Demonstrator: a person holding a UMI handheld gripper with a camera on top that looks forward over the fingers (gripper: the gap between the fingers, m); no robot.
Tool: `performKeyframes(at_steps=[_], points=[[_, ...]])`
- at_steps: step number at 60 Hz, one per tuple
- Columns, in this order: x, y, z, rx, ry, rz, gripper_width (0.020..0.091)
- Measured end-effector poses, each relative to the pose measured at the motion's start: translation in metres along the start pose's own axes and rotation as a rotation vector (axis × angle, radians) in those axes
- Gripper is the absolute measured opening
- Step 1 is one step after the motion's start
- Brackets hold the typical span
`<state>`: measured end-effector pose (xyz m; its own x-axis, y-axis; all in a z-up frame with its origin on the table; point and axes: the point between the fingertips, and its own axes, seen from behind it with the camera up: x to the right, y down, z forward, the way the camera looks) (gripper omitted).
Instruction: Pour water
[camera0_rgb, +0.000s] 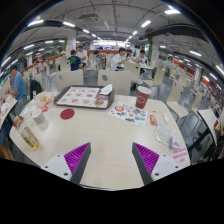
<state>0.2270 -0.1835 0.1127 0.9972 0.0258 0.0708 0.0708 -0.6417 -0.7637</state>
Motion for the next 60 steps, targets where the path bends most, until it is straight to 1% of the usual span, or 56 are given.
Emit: performKeyframes(at_steps=[8,18,25,34,41,48,54,60], points=[[-0.011,0.008,-0.004,-0.011,0.011,0.007,0.0852],[-0.048,0.029,-0.018,-0.027,0.039,0.016,0.0853],[-0.095,0.048,-0.028,-0.027,0.038,0.037,0.0854],[-0.182,0.061,-0.037,-0.009,0.008,0.051,0.0852],[-0.255,0.060,-0.036,0.024,-0.036,0.056,0.0851],[-0.312,0.047,-0.023,0.085,-0.066,0.056,0.0852],[-0.339,0.032,-0.002,0.132,-0.065,0.062,0.0851],[-0.352,0.016,0.020,0.173,-0.052,0.073,0.0825]])
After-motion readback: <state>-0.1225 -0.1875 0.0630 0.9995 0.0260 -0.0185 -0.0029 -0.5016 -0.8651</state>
